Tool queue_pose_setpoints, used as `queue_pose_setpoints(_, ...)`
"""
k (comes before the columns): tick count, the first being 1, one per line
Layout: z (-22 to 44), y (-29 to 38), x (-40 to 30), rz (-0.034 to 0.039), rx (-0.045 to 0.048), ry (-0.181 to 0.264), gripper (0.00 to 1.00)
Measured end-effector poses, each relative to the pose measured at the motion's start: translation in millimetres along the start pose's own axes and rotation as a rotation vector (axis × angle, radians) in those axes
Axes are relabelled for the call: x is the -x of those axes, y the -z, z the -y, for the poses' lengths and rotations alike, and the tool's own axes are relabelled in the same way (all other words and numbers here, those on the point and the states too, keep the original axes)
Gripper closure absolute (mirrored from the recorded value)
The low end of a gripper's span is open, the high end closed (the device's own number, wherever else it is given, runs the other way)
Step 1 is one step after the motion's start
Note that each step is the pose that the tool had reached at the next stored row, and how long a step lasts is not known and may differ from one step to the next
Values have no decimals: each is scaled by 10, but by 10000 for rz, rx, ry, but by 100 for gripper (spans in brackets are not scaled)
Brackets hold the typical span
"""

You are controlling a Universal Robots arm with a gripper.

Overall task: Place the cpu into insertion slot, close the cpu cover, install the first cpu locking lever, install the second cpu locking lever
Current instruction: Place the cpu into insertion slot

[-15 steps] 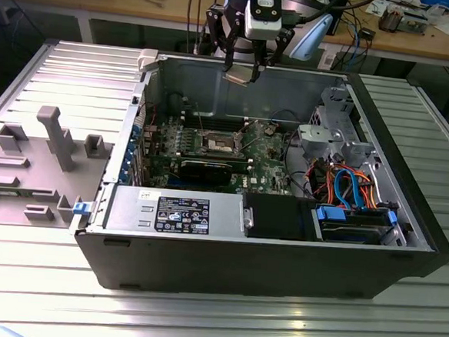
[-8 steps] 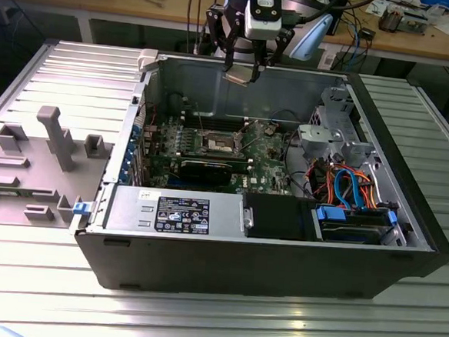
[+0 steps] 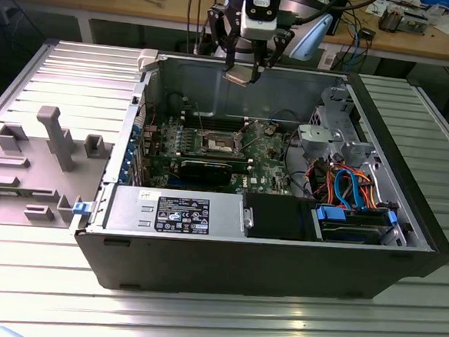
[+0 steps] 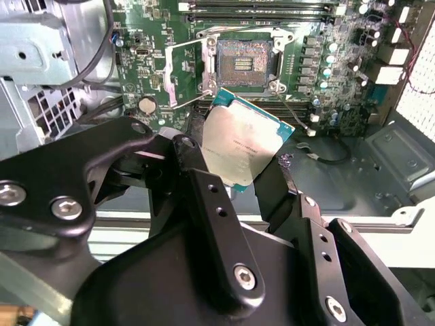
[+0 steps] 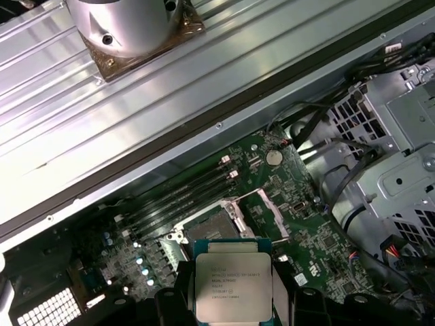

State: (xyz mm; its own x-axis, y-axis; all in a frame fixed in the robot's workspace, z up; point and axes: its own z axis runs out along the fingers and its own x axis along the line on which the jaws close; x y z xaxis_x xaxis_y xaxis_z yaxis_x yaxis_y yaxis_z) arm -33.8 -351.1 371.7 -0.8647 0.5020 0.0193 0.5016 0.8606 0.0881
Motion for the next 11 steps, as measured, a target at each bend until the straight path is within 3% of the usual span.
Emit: queue_pose_setpoints(11, 0, 0, 0, 27, 6, -313, 46)
